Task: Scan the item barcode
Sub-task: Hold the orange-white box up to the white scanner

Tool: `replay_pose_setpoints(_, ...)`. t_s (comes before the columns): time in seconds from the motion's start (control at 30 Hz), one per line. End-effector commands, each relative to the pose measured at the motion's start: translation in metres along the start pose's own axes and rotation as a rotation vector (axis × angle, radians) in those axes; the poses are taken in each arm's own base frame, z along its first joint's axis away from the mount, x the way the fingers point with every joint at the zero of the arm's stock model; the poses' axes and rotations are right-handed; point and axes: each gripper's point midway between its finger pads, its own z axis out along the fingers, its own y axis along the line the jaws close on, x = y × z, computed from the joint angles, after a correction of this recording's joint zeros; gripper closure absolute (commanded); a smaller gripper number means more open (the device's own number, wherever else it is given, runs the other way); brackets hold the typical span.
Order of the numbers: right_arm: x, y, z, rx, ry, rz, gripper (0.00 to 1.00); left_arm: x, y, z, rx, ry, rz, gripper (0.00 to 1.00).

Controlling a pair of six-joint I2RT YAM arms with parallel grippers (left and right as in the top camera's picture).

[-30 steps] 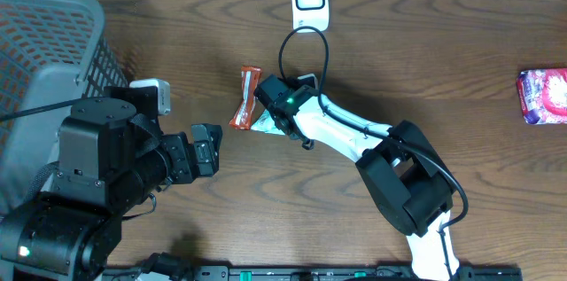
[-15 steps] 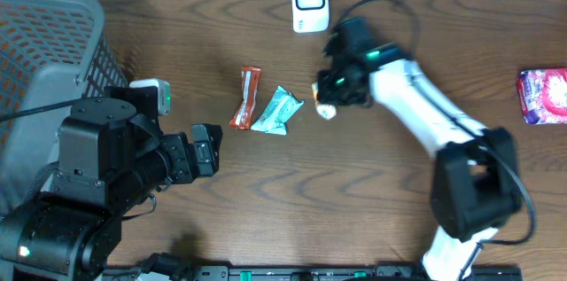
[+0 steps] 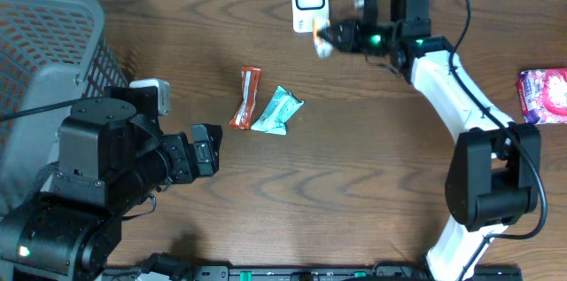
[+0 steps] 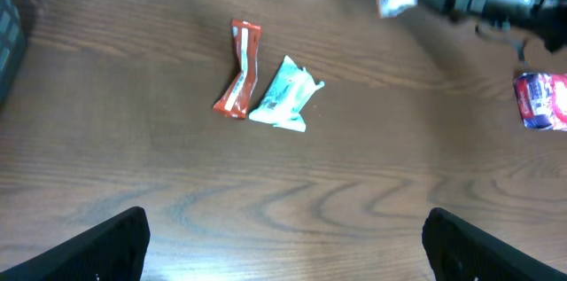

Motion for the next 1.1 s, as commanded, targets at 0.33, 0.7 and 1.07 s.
replay_pose_setpoints(0.33, -0.087, -0.036, 0.037, 0.017, -0.529, 0.325, 0.99, -0.001, 0.001, -0.002, -0.005, -0.009, 0.005, 0.02)
replay_pose_setpoints(0.7, -0.098, -0.061, 0.075, -0.04, -0.504, 0.238, 0.99, -0.001, 0.001, -0.002, -0.005, -0.009, 0.005, 0.02)
replay_pose_setpoints(1.07, -0.128, -0.053, 0.068, 0.065, -0.482, 0.203, 0.99, -0.001, 0.001, -0.002, -0.005, -0.009, 0.005, 0.02)
